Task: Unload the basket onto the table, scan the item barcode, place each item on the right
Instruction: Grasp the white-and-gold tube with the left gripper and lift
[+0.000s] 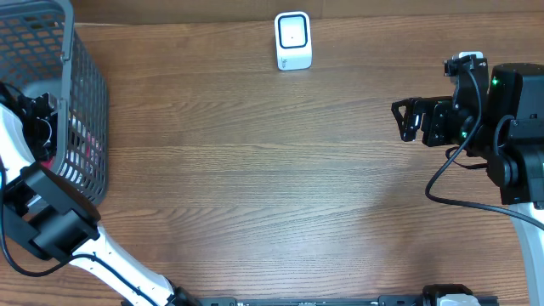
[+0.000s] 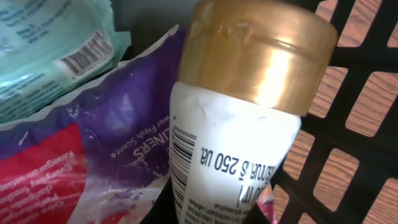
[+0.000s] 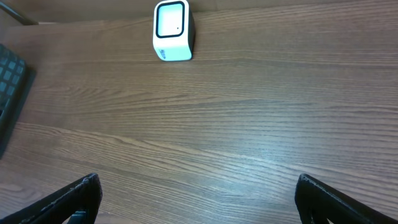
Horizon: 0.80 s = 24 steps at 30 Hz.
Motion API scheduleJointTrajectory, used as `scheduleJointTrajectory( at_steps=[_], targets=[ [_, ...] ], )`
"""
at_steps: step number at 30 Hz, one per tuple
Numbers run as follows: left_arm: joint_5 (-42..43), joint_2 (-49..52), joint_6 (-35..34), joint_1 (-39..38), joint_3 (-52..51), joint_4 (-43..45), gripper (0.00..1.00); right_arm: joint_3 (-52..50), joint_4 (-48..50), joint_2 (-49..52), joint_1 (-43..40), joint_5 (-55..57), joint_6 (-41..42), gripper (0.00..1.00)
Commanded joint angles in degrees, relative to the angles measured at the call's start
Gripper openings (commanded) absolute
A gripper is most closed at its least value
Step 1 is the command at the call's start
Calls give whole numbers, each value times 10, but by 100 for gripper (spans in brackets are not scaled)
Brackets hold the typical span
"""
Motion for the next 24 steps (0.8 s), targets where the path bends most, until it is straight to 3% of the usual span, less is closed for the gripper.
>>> scheduleJointTrajectory(
  at_steps=[1,13,19,24],
  targets=[
    [-40,3,-54,-6,57,-38,4,18,3,-4,2,3,2,100],
    [-73,-71,-128,-19,399,-239,4,18,2,-4,2,3,2,100],
    [-66,-171,-139,-69,426,-258,4,18,2,-4,2,3,2,100],
    [-44,-210,-138,-175,410,-274,4,18,2,-4,2,3,2,100]
  ],
)
